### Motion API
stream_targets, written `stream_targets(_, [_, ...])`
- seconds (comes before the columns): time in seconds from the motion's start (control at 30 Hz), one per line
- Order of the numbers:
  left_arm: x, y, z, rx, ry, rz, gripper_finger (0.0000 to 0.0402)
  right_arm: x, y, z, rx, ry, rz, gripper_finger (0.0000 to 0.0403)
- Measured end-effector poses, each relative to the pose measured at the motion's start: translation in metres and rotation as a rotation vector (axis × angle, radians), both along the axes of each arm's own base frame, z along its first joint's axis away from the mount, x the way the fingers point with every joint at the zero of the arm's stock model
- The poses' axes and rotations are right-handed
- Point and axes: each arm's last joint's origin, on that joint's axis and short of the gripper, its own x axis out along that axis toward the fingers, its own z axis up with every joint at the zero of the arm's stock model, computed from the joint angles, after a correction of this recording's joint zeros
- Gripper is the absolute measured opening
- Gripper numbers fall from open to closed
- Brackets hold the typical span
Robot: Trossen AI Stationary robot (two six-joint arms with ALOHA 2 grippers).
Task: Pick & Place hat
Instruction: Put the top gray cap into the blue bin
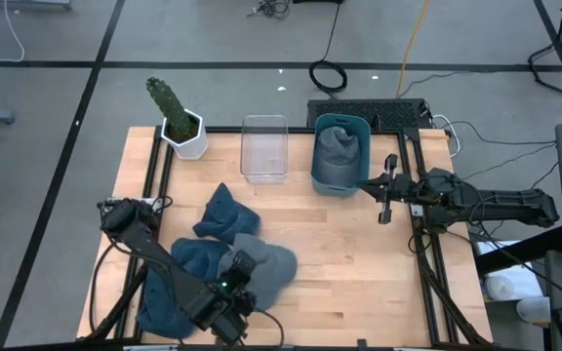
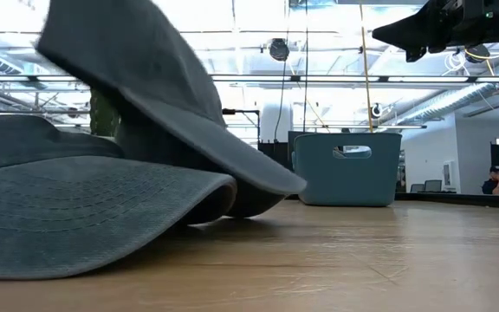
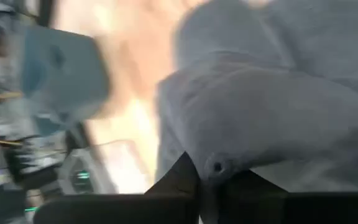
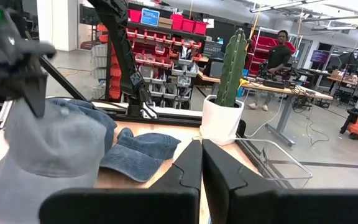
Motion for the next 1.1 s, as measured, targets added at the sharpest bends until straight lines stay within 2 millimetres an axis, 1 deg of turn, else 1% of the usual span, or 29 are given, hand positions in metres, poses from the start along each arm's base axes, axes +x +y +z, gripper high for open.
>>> stream_targets(0.17, [0.005, -0.004, 0.036, 0.128, -0.115, -0.085, 0.0007, 0.0, 0.0, 0.0, 0.0, 0.0, -0.001, 0.0])
stream_targets(0.3, [0.014, -0.007, 0.062, 0.197, -0.237, -0.124, 0.0014, 0.0, 0.0, 0.001, 0.0, -0.011, -0.001, 0.0])
stream_targets(0.4, [0.022, -0.007, 0.074, 0.214, -0.274, -0.157, 0.0018, 0.0, 0.0, 0.002, 0.002, -0.018, -0.001, 0.0])
stream_targets(0.47, [0.027, -0.006, 0.079, 0.217, -0.283, -0.176, 0.0012, 0.0, 0.0, 0.002, 0.007, -0.02, -0.001, 0.0])
stream_targets(0.57, [0.033, -0.001, 0.081, 0.237, -0.265, -0.193, 0.0006, 0.001, 0.0, 0.001, 0.01, -0.017, -0.001, 0.0])
stream_targets(0.63, [0.04, 0.008, 0.08, 0.237, -0.245, -0.182, 0.0012, 0.001, 0.0, 0.001, 0.01, -0.016, -0.002, 0.0])
stream_targets(0.7, [0.048, 0.021, 0.08, 0.25, -0.222, -0.165, 0.0018, 0.002, 0.0, 0.002, 0.009, -0.021, -0.002, 0.0])
stream_targets(0.8, [0.062, 0.043, 0.08, 0.288, -0.167, -0.154, 0.0011, 0.003, 0.0, 0.003, 0.007, -0.04, -0.002, 0.0])
stream_targets(0.87, [0.071, 0.059, 0.081, 0.268, -0.13, -0.162, 0.0006, 0.004, 0.0, 0.004, 0.003, -0.047, -0.003, 0.0])
stream_targets(0.93, [0.077, 0.074, 0.087, 0.174, -0.122, -0.176, 0.0008, 0.005, -0.001, 0.004, -0.012, -0.046, -0.004, 0.0])
stream_targets(1.0, [0.083, 0.087, 0.094, 0.024, -0.143, -0.207, 0.001, 0.006, -0.001, 0.004, -0.023, -0.044, -0.005, 0.0])
stream_targets(1.1, [0.087, 0.098, 0.102, -0.189, -0.136, -0.319, 0.0005, 0.007, -0.001, 0.003, -0.028, -0.038, -0.006, 0.0])
